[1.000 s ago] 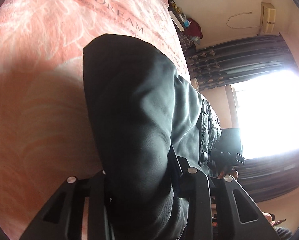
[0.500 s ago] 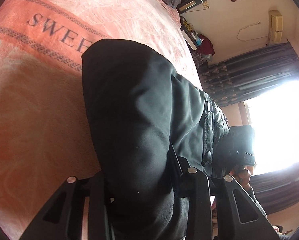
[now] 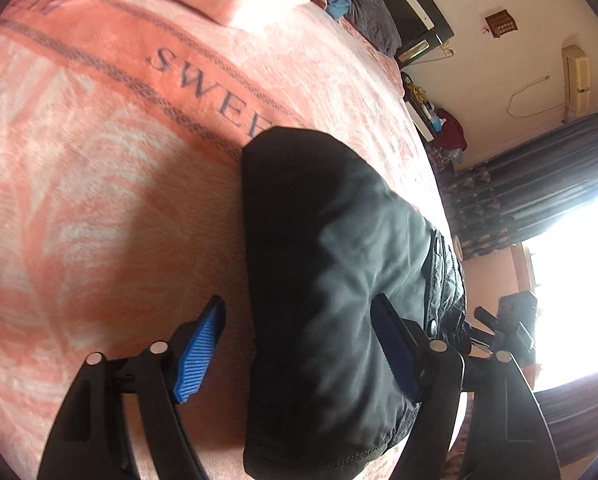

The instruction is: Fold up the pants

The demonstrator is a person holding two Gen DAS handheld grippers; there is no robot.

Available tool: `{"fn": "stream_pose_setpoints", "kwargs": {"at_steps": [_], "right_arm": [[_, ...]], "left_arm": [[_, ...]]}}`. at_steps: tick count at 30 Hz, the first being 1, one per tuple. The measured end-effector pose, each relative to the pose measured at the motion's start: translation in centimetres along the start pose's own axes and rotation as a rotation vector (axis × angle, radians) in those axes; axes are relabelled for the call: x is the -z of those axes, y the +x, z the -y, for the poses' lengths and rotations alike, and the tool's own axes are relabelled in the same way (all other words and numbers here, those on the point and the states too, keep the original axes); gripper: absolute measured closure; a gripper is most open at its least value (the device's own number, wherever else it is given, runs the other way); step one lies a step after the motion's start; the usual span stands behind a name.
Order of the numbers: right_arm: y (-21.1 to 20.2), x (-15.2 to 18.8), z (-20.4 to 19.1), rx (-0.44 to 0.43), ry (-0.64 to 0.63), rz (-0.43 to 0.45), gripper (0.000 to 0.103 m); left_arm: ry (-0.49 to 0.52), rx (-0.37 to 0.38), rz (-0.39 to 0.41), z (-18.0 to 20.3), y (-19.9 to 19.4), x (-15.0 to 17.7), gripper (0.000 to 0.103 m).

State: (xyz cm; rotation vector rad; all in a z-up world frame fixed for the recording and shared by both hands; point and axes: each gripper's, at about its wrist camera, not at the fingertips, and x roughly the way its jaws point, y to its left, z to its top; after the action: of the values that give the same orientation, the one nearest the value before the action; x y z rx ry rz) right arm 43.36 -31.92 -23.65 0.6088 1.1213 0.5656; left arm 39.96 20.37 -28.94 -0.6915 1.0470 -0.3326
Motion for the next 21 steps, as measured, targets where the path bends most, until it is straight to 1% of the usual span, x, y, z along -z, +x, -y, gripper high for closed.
{"fn": "stream_pose_setpoints", "kwargs": {"at_steps": [2, 4, 6, 8, 9, 10, 12, 14, 15, 16, 18, 19, 21], "right_arm": [[-1.3, 0.3, -1.9, 0.003, -0.052, 0.065, 0.036], [-1.8, 0.4, -3.2, -0.016, -0.110, 0.087, 0.036], [-1.1, 0.7, -4.1, -0.008, -0.160, 0.073, 0.036], [0.9, 0.2, -3.9, 0.007, -0.149, 0.039, 0.037], [1.5, 0.7, -3.3, 0.038, -0.136, 0.018, 0.037], [2.5, 0.5, -2.7, 0.075, -0.122, 0.000, 0.040], [3.3, 0.2, -1.8, 0.073, -0.093, -0.022, 0.040], [1.1, 0.3, -3.0, 0.016, -0.095, 0.039, 0.041], [0.4, -0.3, -3.5, -0.004, -0.097, 0.078, 0.041], [0.1, -1.3, -3.8, -0.010, -0.089, 0.106, 0.041], [1.0, -3.5, -3.4, -0.015, -0.044, 0.117, 0.041], [2.0, -4.5, -3.0, -0.001, -0.024, 0.112, 0.041], [4.1, -5.9, -1.5, 0.061, 0.018, 0.098, 0.041]], "left_arm": [[0.024, -0.050, 0.054, 0.4, -1.7, 1.2, 0.026], [0.061, -0.101, 0.083, 0.8, -2.0, 2.0, 0.026], [0.088, -0.149, 0.087, 1.5, -1.6, 2.8, 0.026], [0.101, -0.212, 0.056, 1.9, -0.5, 3.5, 0.026], [0.098, -0.223, 0.056, 2.8, 0.3, 3.9, 0.024], [0.085, -0.226, 0.056, 2.5, 0.4, 3.9, 0.020], [0.060, -0.216, 0.050, 3.2, 1.6, 3.5, 0.018], [0.066, -0.205, 0.049, 3.2, 1.3, 3.5, 0.019], [0.074, -0.203, 0.050, 3.1, 1.1, 3.7, 0.019], [0.081, -0.204, 0.053, 2.9, 1.3, 3.6, 0.017], [0.082, -0.212, 0.063, 2.9, 1.6, 3.7, 0.013], [0.071, -0.208, 0.066, 2.8, 1.6, 3.7, 0.012], [0.048, -0.203, 0.072, 2.6, 1.4, 3.8, 0.013]]}}
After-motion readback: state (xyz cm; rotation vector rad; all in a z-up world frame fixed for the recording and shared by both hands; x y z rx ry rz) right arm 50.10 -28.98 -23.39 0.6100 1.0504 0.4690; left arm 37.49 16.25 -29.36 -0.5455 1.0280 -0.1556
